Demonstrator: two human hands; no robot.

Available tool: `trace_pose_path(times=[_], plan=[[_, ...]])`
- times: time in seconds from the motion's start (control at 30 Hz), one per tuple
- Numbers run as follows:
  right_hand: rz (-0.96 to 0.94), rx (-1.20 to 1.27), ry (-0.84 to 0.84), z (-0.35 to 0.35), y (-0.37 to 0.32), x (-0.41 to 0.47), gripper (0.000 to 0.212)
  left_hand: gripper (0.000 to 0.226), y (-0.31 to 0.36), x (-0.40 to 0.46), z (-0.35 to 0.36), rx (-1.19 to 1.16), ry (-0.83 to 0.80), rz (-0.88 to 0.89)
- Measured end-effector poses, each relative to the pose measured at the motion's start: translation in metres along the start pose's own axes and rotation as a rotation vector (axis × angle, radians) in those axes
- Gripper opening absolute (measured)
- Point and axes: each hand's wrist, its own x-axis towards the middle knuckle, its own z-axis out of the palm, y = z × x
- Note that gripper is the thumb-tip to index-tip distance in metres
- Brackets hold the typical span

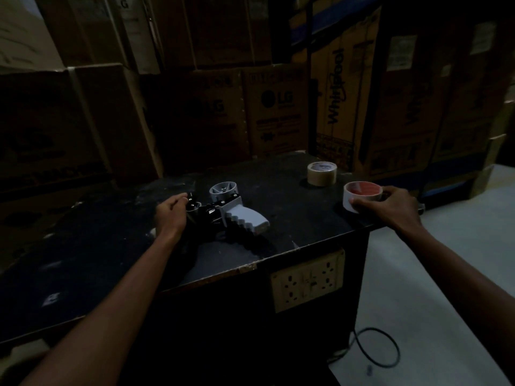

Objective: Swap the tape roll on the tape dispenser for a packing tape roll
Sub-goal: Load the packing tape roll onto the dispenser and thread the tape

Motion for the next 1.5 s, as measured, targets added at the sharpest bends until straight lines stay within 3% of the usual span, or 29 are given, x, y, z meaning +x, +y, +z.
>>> trace_pose_path(times=[0.13, 0.27, 0.43, 0.53, 0.67, 0.77, 0.83, 0.9, 1.13, 1.27, 1.4, 1.5], plan=[[-0.009, -0.091, 0.011, 0.004, -0.002, -0.001, 0.082, 0.029, -0.003, -0.003, -0.004, -0.012, 0.002, -0.014], [-0.119, -0.328, 0.178, 0.012, -0.015, -0.006, 0.105, 0.028, -0.008, -0.003, -0.009, -0.016, -0.004, -0.027], [-0.317, -0.353, 0.173, 0.039, -0.051, -0.023, 0.081, 0.028, -0.006, -0.006, -0.011, -0.044, -0.016, -0.043], [-0.406, -0.201, 0.010, 0.063, -0.077, -0.038, 0.066, 0.028, -0.008, -0.006, -0.014, -0.057, -0.029, -0.049], [-0.235, 0.013, -0.520, 0.096, -0.117, -0.057, 0.050, 0.029, -0.010, -0.005, -0.018, -0.080, -0.046, -0.074], [-0.058, 0.046, -0.739, 0.119, -0.140, -0.059, 0.068, 0.027, -0.011, -0.005, -0.022, -0.106, -0.061, -0.084], [-0.027, -0.112, -0.779, 0.126, -0.155, -0.061, 0.073, 0.026, -0.011, -0.006, -0.025, -0.139, -0.098, -0.101], [0.046, -0.130, -0.838, 0.131, -0.169, -0.064, 0.061, 0.025, -0.010, -0.009, -0.026, -0.197, -0.136, -0.120], [0.458, 0.423, -1.076, 0.150, -0.175, -0.075, 0.025, 0.024, -0.013, -0.011, -0.034, -0.259, -0.181, -0.161], [0.472, 0.515, -1.101, 0.151, -0.175, -0.079, 0.017, 0.026, -0.009, -0.015, -0.033, -0.258, -0.164, -0.142], [0.472, 0.532, -1.081, 0.156, -0.177, -0.080, 0.024, 0.032, -0.005, -0.017, -0.034, -0.240, -0.163, -0.114], [0.497, 0.613, -1.041, 0.153, -0.189, -0.079, 0.026, 0.057, -0.004, -0.012, -0.038, -0.123, -0.175, 0.011]])
